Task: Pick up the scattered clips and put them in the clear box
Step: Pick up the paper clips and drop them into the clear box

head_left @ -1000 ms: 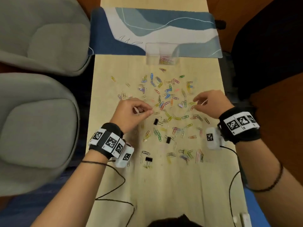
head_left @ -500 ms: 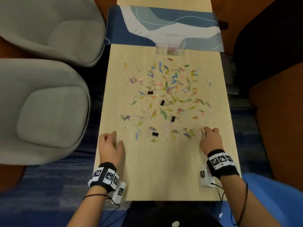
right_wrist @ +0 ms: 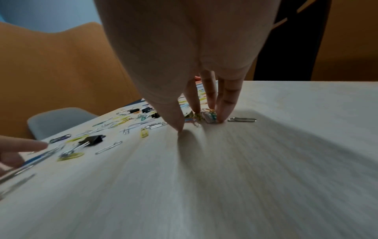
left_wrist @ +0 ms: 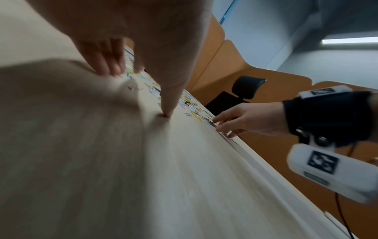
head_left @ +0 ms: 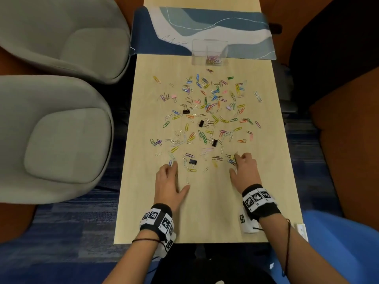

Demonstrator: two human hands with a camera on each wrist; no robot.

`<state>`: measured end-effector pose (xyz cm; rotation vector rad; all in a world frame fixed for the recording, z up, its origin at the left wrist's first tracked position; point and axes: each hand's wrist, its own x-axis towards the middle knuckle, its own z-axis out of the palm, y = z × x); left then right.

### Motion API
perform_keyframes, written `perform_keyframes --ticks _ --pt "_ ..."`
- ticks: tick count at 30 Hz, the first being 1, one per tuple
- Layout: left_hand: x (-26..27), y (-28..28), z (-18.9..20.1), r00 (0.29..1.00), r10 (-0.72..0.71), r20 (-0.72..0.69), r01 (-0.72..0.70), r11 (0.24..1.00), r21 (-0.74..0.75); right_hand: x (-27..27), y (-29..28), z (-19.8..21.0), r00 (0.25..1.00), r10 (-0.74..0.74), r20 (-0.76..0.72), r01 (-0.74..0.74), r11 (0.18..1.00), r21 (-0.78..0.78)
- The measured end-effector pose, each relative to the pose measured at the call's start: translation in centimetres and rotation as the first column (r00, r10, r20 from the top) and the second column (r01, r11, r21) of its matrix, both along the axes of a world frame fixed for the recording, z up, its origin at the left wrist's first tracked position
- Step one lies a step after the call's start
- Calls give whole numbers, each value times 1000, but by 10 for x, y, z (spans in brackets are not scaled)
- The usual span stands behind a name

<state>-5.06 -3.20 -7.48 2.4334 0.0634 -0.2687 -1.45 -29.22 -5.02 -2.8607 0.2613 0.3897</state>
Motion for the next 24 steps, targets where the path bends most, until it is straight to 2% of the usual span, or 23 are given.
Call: perform_keyframes --ticks 3,7,11,16,20,24 --pt "1 -5 2 998 53 28 -55 994 92 -12 10 0 999 -37 21 35 996 88" --pt "14 -23 4 997 -4 75 0 999 46 -20 24 -5 999 -15 49 8 989 145" --pt "40 -30 7 978 -123 166 107 989 102 -10 28 -5 999 -12 53 1 978 208" --pt "60 -27 8 973 -188 130 176 979 101 16 10 -1 981 -152 121 111 951 290" --pt "67 -27 14 973 -199 120 188 978 94 33 -1 -7 989 -114 98 87 965 246" --pt "81 -34 19 977 -181 114 181 983 8 39 -8 -8 985 -131 111 92 947 308"
